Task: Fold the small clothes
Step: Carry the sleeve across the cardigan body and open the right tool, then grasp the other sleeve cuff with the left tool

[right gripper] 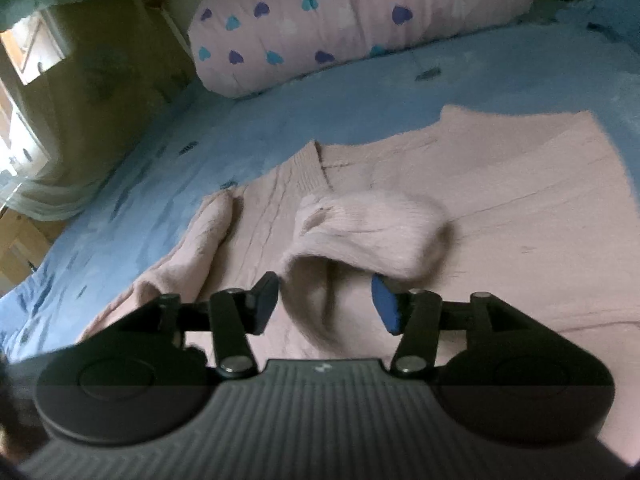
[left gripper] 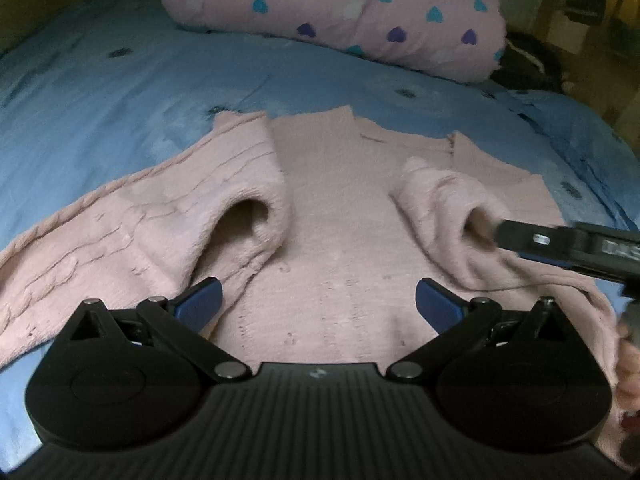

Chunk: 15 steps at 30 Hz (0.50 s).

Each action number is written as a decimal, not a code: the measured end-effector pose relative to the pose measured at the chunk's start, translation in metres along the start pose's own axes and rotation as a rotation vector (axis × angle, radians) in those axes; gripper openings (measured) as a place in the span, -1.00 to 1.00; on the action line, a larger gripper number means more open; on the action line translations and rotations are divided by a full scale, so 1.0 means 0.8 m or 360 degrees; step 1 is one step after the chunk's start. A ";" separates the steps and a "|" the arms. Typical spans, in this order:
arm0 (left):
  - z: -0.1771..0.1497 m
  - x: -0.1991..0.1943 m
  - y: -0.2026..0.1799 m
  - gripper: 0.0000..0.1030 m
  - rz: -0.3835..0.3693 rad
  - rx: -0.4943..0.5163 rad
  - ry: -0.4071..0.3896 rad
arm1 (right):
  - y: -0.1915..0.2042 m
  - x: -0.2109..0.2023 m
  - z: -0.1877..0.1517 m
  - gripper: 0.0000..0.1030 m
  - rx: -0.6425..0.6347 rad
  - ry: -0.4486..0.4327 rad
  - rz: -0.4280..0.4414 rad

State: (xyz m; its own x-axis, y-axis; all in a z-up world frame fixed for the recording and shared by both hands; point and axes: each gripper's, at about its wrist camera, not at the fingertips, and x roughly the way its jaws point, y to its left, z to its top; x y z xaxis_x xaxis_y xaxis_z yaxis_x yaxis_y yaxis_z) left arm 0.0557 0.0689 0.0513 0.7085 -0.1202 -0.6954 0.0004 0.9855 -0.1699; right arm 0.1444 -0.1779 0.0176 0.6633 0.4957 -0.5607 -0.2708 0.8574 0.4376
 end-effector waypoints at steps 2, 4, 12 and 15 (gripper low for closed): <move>-0.001 -0.001 -0.005 1.00 -0.0028 0.0025 -0.0012 | -0.017 -0.028 -0.002 0.06 0.0000 -0.0027 -0.0020; -0.003 -0.004 -0.014 1.00 -0.0048 0.0070 -0.0026 | -0.036 -0.052 -0.002 0.07 0.0022 -0.0037 -0.0102; 0.018 -0.013 -0.079 1.00 -0.0012 0.0209 -0.0063 | -0.115 -0.108 -0.013 0.10 0.0146 -0.0144 -0.0360; 0.029 -0.006 -0.116 1.00 0.0006 0.0270 -0.0113 | -0.136 -0.110 -0.010 0.10 0.0182 -0.0129 -0.0472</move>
State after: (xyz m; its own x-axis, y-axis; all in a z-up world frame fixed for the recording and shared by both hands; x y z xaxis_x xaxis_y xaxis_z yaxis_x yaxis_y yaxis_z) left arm 0.0682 -0.0191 0.0868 0.7566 -0.1139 -0.6439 0.1128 0.9927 -0.0431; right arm 0.1099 -0.3139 0.0136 0.7561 0.2099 -0.6199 0.0199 0.9394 0.3423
